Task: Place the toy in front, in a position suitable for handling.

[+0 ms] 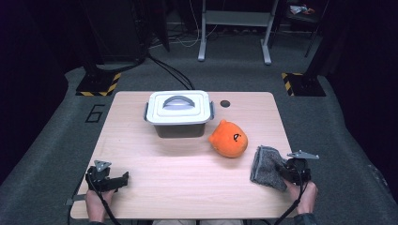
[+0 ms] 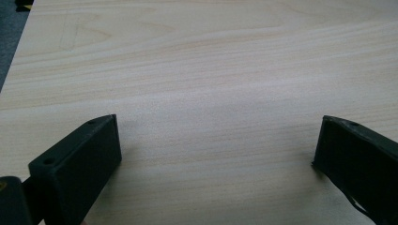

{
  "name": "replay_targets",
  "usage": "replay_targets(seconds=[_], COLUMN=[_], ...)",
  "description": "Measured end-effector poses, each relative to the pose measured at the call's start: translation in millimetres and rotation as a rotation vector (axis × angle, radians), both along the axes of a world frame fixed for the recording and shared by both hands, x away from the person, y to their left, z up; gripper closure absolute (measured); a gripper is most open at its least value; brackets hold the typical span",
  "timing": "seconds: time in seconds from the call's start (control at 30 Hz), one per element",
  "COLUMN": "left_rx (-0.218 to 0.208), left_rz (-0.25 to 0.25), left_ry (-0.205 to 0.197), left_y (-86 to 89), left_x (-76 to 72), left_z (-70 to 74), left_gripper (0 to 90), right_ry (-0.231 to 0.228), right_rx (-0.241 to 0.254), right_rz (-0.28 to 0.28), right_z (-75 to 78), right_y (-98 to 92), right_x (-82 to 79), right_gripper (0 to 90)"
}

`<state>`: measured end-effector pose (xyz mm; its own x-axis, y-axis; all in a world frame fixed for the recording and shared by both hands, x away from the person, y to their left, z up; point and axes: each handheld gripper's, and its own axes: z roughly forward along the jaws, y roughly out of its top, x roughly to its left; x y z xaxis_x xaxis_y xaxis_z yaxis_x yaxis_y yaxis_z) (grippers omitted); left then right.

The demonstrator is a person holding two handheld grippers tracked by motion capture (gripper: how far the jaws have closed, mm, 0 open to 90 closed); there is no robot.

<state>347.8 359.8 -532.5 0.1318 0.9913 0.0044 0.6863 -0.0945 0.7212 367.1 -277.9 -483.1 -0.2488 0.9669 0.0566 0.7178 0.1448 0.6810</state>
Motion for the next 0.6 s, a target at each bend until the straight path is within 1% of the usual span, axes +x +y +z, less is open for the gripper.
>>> replay_targets(seconds=[0.07,0.1,0.13,0.17,0.2,0.23,0.27,0.3,0.33,0.37,0.4,0.43,0.47,0.5,0.53,0.6], left_rx=[0.001,0.000,0.000,0.000,0.000,0.000,0.000,0.000,0.000,-0.001,-0.001,-0.001,-0.001,-0.001,-0.001,-0.001], left_rz=[0.003,-0.001,0.000,0.000,0.000,0.001,0.001,0.000,0.000,0.000,0.000,0.000,0.000,0.000,0.000,0.000], left_ry=[-0.004,0.001,0.000,0.000,0.000,-0.002,-0.002,0.000,0.000,0.000,0.000,0.000,0.000,0.000,0.000,0.000], left_y=[-0.2,0.0,0.0,0.0,0.0,-0.1,-0.1,0.1,0.1,0.0,0.1,0.0,0.0,0.0,0.0,0.0], left_x=[0.1,0.0,0.0,0.0,0.0,0.0,0.0,0.0,0.0,0.0,0.0,0.1,0.0,0.0,0.0,0.0], left_z=[-0.3,0.1,0.0,0.0,0.0,-0.1,-0.1,0.0,0.0,0.0,0.0,0.0,0.0,0.0,0.0,0.0], left_gripper=[0.2,0.2,0.3,0.3,0.3,0.3,0.3,0.3,0.3,0.3,0.3,0.3,0.3,0.3,0.3,0.3], right_ry=[0.009,0.010,0.019,0.032,0.032,0.042,0.042,0.049,0.049,0.053,0.056,0.054,0.047,0.039,0.039,0.028], right_rx=[-0.009,-0.012,-0.012,-0.012,-0.012,-0.013,-0.013,-0.011,-0.011,-0.007,-0.011,-0.001,0.001,0.008,0.008,0.021], right_rz=[-0.011,-0.012,-0.018,-0.030,-0.030,-0.037,-0.037,-0.042,-0.042,-0.057,-0.060,-0.074,-0.070,-0.080,-0.080,-0.077], right_z=[-1.6,-2.9,-3.5,-5.3,-5.3,-6.6,-6.6,-6.7,-6.7,-6.2,-5.6,-4.2,-2.9,0.4,0.4,3.7], right_y=[-0.5,-0.5,0.0,-0.2,-0.2,-1.1,-1.1,-2.4,-2.4,-2.6,-3.9,-4.9,-6.7,-8.3,-8.3,-10.3], right_x=[3.4,5.0,6.1,8.4,8.4,10.2,10.2,10.7,10.7,10.7,10.9,10.4,9.8,8.6,8.6,7.7], right_gripper=[75.8,75.2,74.2,71.6,71.6,67.1,67.1,60.0,60.0,55.9,51.4,45.9,42.8,35.7,35.7,31.3])
